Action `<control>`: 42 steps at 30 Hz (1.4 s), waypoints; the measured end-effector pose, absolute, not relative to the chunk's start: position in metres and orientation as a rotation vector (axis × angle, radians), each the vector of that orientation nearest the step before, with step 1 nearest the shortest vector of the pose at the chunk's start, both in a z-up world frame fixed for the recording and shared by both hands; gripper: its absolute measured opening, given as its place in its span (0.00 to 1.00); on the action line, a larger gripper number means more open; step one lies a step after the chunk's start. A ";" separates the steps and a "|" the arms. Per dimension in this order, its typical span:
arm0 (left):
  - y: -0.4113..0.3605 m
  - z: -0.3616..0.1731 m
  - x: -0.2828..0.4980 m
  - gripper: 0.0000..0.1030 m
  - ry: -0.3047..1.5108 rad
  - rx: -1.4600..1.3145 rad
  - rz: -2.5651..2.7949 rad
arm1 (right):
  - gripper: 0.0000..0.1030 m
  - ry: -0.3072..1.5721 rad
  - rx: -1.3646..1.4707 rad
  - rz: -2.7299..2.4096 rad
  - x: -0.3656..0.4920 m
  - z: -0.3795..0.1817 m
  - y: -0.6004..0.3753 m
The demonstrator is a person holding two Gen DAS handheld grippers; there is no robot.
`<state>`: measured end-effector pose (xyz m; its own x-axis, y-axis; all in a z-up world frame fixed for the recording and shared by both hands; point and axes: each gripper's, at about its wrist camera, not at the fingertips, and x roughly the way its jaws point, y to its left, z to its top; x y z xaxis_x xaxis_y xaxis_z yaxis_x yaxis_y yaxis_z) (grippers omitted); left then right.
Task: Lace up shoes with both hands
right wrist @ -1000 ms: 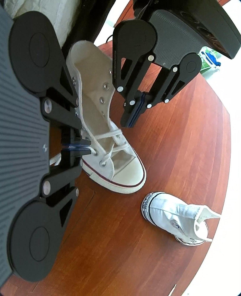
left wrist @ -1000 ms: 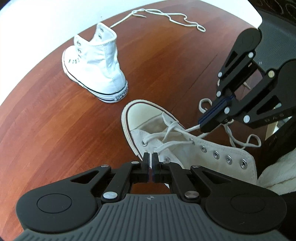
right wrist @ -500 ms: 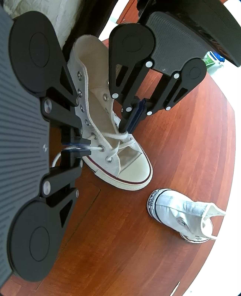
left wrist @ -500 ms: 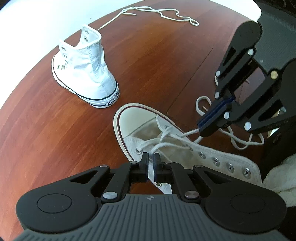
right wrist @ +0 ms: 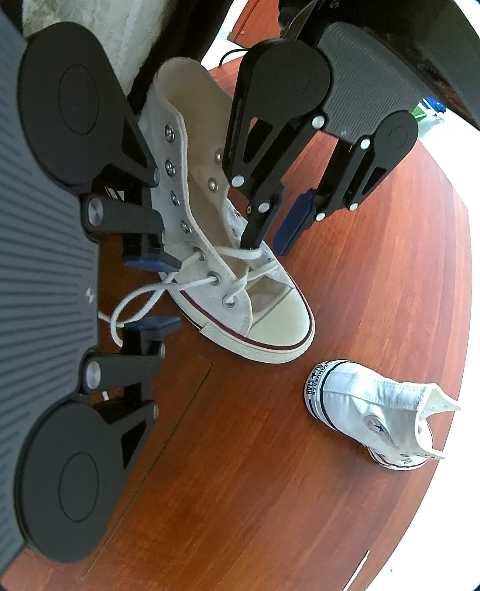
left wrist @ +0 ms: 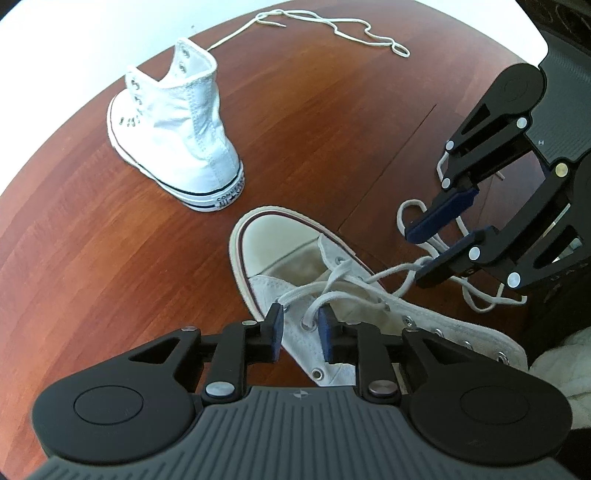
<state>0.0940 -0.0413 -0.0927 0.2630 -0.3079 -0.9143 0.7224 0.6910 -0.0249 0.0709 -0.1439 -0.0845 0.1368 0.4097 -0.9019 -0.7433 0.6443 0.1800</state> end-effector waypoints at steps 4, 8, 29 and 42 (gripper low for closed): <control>-0.044 -0.093 0.088 0.03 1.073 0.451 -0.730 | 0.26 1.161 -0.345 0.851 0.072 -0.085 -0.144; -0.045 -0.088 0.080 0.02 1.041 0.464 -0.715 | 0.26 1.161 -0.348 0.843 0.072 -0.085 -0.145; -0.043 -0.069 0.065 0.05 1.032 0.429 -0.655 | 0.26 1.123 -0.374 0.885 0.065 -0.079 -0.142; -0.044 -0.059 0.052 0.36 1.063 0.407 -0.574 | 0.25 1.085 -0.433 1.002 0.056 -0.077 -0.131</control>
